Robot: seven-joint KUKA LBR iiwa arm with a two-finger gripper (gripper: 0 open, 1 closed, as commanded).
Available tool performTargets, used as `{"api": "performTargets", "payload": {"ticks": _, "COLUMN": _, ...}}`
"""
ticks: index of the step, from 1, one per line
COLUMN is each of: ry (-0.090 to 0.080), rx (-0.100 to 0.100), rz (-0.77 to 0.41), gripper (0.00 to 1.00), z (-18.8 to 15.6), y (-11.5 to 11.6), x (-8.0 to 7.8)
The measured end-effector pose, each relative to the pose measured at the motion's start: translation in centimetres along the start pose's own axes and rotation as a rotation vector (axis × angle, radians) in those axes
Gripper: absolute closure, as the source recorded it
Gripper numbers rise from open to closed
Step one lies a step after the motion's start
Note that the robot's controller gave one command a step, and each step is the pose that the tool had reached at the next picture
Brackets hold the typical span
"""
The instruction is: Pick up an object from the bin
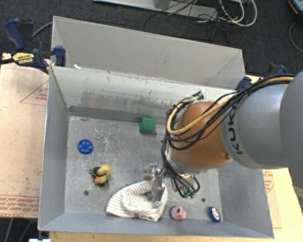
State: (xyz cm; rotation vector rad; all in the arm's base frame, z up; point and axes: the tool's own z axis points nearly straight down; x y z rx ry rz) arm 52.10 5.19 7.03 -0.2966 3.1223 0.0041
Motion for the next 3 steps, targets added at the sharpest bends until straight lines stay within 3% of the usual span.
{"api": "performTargets", "payload": {"ticks": 1, "ry": -0.003, "rx": -0.001, "rz": 0.025, "gripper": 1.00, "z": -10.2, "y": -0.7, "x": -1.2}}
{"api": "performTargets", "payload": {"ticks": 2, "ry": -0.003, "rx": -0.001, "rz": 0.025, "gripper": 1.00, "z": -10.2, "y": -0.7, "x": -1.2}}
{"api": "performTargets", "payload": {"ticks": 3, "ry": -0.007, "rx": -0.001, "rz": 0.016, "gripper": 1.00, "z": -25.8, "y": 0.1, "x": -1.4}}
